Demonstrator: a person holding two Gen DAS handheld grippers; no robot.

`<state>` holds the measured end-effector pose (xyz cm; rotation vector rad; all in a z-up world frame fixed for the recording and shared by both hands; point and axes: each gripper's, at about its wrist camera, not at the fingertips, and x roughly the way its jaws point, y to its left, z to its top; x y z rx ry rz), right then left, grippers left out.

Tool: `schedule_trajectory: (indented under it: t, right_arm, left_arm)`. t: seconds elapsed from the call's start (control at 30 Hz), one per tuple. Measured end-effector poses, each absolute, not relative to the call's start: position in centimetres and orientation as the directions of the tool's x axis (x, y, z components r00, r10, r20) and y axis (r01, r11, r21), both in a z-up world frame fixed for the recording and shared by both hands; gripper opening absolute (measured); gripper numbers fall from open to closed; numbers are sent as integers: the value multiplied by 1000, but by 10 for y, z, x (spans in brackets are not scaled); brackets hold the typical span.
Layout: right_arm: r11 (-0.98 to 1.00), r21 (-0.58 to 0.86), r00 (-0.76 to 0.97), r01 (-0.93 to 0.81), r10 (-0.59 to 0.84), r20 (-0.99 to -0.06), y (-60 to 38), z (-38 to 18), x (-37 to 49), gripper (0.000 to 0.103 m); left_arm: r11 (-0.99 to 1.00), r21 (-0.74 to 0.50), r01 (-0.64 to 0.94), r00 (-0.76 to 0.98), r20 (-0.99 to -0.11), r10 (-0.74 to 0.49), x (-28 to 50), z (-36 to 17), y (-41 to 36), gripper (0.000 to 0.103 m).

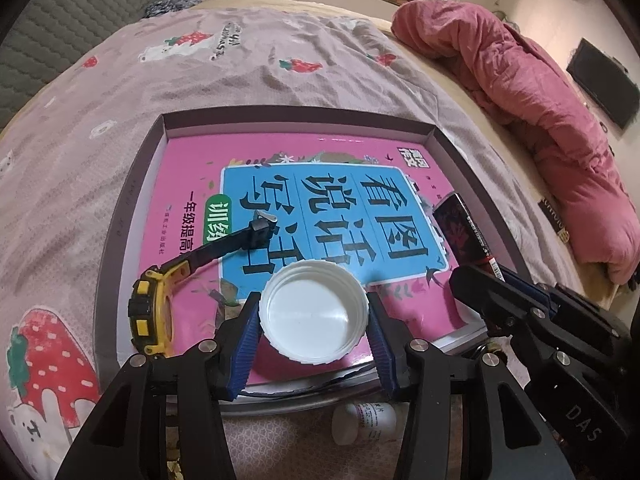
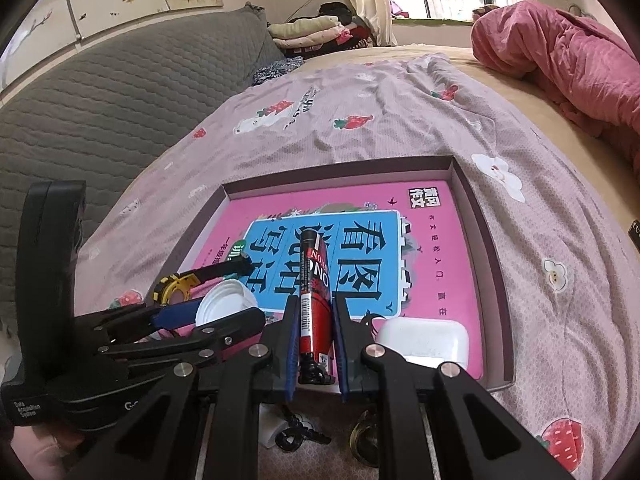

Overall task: Organize rigid objects
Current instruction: 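Lower the cap onto the workbook with the left gripper while the right lowers the lighter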

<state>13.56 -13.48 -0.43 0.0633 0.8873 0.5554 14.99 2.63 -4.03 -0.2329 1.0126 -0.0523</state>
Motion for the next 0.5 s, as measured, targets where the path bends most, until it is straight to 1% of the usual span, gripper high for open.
schedule_trajectory:
  t: [0.17,0.43,0.5]
  right_arm:
    - [862,274,495,-427,476,-727,-133,-8,139,15]
    - [857,306,460,-415,488,-742,-129,-15,151,15]
    - [859,294,455,-420,479,-750,-126,-18,153,15]
  left_arm:
    - [975,-215,-64,524,-838,-150,149,-45,25,51]
    - [977,-204,-67,513,-846,-142,148,-49,27,51]
    - [977,-200,-67,514,-846,-138,148,-49,27,51]
